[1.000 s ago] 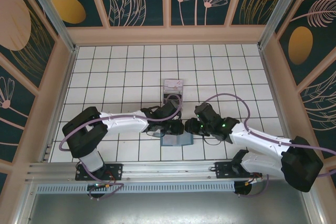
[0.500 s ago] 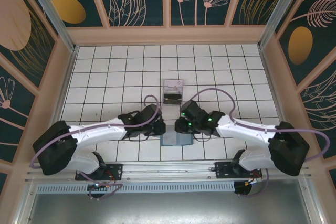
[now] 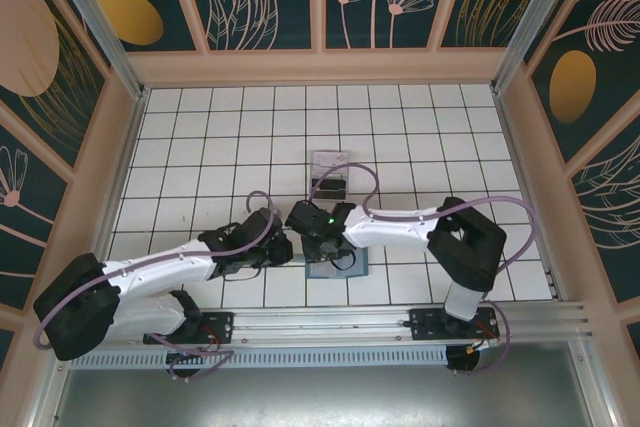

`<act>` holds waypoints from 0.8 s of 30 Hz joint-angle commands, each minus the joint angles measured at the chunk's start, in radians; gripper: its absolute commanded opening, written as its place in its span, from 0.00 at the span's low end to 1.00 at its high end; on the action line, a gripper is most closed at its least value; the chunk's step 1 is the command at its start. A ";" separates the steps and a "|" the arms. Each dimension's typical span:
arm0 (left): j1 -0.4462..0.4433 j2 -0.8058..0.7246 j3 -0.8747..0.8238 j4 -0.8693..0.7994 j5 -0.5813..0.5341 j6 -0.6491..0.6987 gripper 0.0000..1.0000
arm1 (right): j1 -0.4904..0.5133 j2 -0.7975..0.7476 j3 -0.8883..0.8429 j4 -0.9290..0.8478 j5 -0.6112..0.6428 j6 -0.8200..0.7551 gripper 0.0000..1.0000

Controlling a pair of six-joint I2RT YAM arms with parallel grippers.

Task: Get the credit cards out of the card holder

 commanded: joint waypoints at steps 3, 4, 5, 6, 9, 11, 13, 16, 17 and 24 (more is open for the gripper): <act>0.008 -0.045 -0.032 0.001 -0.031 -0.017 0.14 | 0.009 0.057 0.052 -0.093 0.050 -0.015 0.39; 0.009 -0.048 -0.034 0.002 -0.031 -0.017 0.14 | 0.009 0.066 0.052 -0.093 0.046 -0.015 0.39; 0.009 -0.049 -0.035 0.002 -0.030 -0.015 0.14 | 0.009 0.072 0.052 -0.092 0.042 -0.018 0.40; 0.010 -0.049 -0.035 0.004 -0.028 -0.016 0.14 | 0.009 0.080 0.052 -0.092 0.039 -0.017 0.40; 0.009 -0.048 -0.034 0.008 -0.025 -0.013 0.14 | 0.009 0.097 0.047 -0.089 0.031 -0.019 0.38; 0.012 -0.044 -0.033 0.010 -0.023 -0.010 0.14 | 0.009 0.104 0.047 -0.091 0.032 -0.018 0.32; 0.012 -0.039 -0.029 0.011 -0.021 -0.008 0.14 | 0.009 0.103 0.049 -0.091 0.034 -0.019 0.24; 0.011 -0.031 -0.022 0.014 -0.014 -0.003 0.14 | 0.010 0.092 0.050 -0.087 0.036 -0.019 0.14; 0.012 -0.028 -0.019 0.015 -0.013 -0.001 0.14 | 0.009 0.088 0.050 -0.086 0.037 -0.020 0.11; 0.011 0.017 0.026 0.049 0.046 0.026 0.13 | 0.006 -0.007 0.028 -0.068 0.063 -0.009 0.06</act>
